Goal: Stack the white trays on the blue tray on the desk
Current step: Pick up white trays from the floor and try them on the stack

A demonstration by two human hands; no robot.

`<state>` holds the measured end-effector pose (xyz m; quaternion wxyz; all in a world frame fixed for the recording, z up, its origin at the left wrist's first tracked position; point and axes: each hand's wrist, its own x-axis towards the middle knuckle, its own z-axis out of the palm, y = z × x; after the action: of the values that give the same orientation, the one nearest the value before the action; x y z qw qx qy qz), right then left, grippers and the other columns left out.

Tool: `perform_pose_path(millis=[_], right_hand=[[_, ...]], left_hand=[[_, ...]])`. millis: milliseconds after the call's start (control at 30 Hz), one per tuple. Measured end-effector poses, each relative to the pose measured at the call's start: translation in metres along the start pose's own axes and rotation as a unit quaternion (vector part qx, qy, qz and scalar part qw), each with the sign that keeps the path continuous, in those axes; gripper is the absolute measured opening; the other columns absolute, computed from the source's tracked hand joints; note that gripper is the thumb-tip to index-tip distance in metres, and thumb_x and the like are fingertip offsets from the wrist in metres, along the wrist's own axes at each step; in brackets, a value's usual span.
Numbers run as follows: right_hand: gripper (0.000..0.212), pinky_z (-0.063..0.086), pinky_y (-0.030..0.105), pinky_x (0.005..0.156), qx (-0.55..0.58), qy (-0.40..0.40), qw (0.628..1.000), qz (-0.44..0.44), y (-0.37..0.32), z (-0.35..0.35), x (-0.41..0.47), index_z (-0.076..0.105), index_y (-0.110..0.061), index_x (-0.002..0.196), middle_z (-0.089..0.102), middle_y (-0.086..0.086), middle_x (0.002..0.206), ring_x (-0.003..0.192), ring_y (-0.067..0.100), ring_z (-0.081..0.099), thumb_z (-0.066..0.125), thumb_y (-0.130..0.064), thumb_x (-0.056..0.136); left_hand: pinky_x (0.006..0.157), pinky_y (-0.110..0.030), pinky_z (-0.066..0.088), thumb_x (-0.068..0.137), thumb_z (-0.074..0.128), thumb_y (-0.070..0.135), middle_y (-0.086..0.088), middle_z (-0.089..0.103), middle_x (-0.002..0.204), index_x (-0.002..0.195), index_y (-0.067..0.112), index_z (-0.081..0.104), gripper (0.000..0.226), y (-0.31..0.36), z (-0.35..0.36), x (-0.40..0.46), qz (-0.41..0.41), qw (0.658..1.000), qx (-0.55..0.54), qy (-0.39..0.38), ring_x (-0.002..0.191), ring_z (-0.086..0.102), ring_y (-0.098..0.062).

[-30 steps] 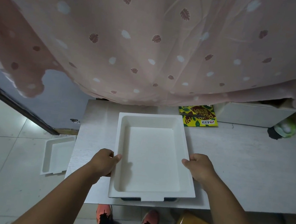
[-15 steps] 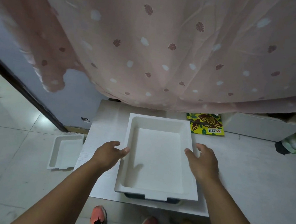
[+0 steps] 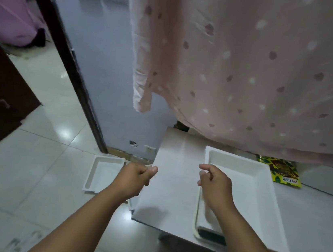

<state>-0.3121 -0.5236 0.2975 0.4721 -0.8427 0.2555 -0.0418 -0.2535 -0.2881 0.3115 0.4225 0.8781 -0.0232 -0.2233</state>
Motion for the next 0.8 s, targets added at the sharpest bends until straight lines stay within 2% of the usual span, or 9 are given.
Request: perform_pose_path(millis=[100, 200, 267, 400, 467, 533, 600, 667, 800], right_hand=[[0.021, 0.046, 0.014, 0.062, -0.015, -0.029, 0.999, -0.014, -0.032, 0.067, -0.024, 0.066, -0.031, 0.113, 0.071, -0.002, 0.087, 0.072, 0.002, 0.068, 0.050, -0.022, 0.102], [0.026, 0.055, 0.021, 0.080, -0.027, -0.060, 0.998, -0.022, -0.058, 0.133, -0.041, 0.066, -0.030, 0.119, 0.069, -0.007, 0.100, 0.087, 0.008, 0.066, 0.055, -0.017, 0.100], [0.031, 0.049, 0.020, 0.088, -0.045, -0.093, 0.994, -0.026, -0.073, 0.170, -0.051, 0.066, -0.024, 0.123, 0.066, -0.007, 0.109, 0.096, 0.009, 0.062, 0.058, -0.009, 0.096], [0.033, 0.045, 0.013, 0.082, -0.072, -0.138, 0.988, -0.010, -0.091, 0.218, -0.055, 0.068, -0.021, 0.121, 0.065, -0.006, 0.111, 0.100, 0.010, 0.062, 0.061, -0.004, 0.094], [0.031, 0.046, 0.011, 0.072, -0.059, -0.143, 0.988, 0.006, -0.097, 0.233, -0.050, 0.068, -0.023, 0.118, 0.067, -0.005, 0.107, 0.097, 0.013, 0.065, 0.060, -0.007, 0.094], [0.027, 0.052, 0.017, 0.066, -0.057, -0.160, 0.985, 0.022, -0.102, 0.258, -0.042, 0.068, -0.025, 0.116, 0.069, -0.004, 0.097, 0.085, 0.014, 0.069, 0.056, -0.013, 0.096], [0.023, 0.058, 0.027, 0.070, -0.061, -0.172, 0.983, 0.027, -0.107, 0.273, -0.040, 0.068, -0.028, 0.114, 0.071, -0.004, 0.084, 0.074, 0.011, 0.070, 0.057, -0.018, 0.096], [0.020, 0.060, 0.032, 0.077, -0.079, -0.190, 0.978, 0.028, -0.105, 0.296, -0.030, 0.067, -0.032, 0.114, 0.070, -0.004, 0.073, 0.072, 0.011, 0.069, 0.061, -0.024, 0.096], [0.018, 0.057, 0.033, 0.080, -0.107, -0.261, 0.958, 0.043, -0.102, 0.341, 0.009, 0.067, -0.032, 0.111, 0.068, -0.002, 0.080, 0.080, 0.016, 0.068, 0.062, -0.024, 0.095]], left_hand=[[0.055, -0.026, 0.036, 0.097, 0.053, 0.044, 0.003, 0.049, 0.056, 0.060, 0.014, 0.045, 0.049, -0.056, -0.051, -0.012, -0.006, 1.000, 0.018, 0.014, 0.053, 0.044, -0.013], [0.062, -0.032, 0.050, 0.095, 0.058, 0.027, 0.001, 0.062, 0.069, 0.069, 0.016, 0.056, 0.028, -0.112, -0.099, -0.017, -0.040, 0.999, -0.011, 0.030, 0.060, 0.059, -0.017], [0.067, -0.036, 0.056, 0.091, 0.058, 0.016, 0.000, 0.068, 0.073, 0.075, 0.020, 0.063, 0.017, -0.146, -0.127, -0.024, -0.076, 0.996, -0.030, 0.044, 0.063, 0.066, -0.018], [0.054, -0.028, 0.051, 0.092, 0.055, 0.017, -0.004, 0.067, 0.072, 0.078, 0.018, 0.066, 0.018, -0.196, -0.162, -0.029, -0.139, 0.986, -0.070, 0.053, 0.056, 0.059, -0.017], [0.050, -0.026, 0.048, 0.093, 0.057, 0.021, -0.003, 0.064, 0.067, 0.077, 0.018, 0.066, 0.019, -0.210, -0.171, -0.026, -0.151, 0.984, -0.077, 0.053, 0.054, 0.055, -0.015], [0.052, -0.026, 0.046, 0.091, 0.060, 0.022, -0.002, 0.062, 0.068, 0.079, 0.019, 0.067, 0.015, -0.229, -0.177, -0.017, -0.173, 0.979, -0.088, 0.056, 0.055, 0.054, -0.015], [0.056, -0.025, 0.046, 0.089, 0.062, 0.018, -0.001, 0.063, 0.078, 0.086, 0.022, 0.067, 0.007, -0.239, -0.178, -0.013, -0.189, 0.976, -0.092, 0.057, 0.062, 0.058, -0.016], [0.057, -0.025, 0.048, 0.090, 0.058, 0.012, -0.001, 0.065, 0.086, 0.092, 0.022, 0.067, 0.013, -0.251, -0.178, 0.001, -0.208, 0.972, -0.104, 0.045, 0.063, 0.064, -0.016], [0.057, -0.029, 0.048, 0.091, 0.052, 0.013, -0.003, 0.071, 0.077, 0.084, 0.015, 0.069, 0.018, -0.260, -0.187, 0.041, -0.251, 0.961, -0.116, 0.029, 0.048, 0.062, -0.013]])
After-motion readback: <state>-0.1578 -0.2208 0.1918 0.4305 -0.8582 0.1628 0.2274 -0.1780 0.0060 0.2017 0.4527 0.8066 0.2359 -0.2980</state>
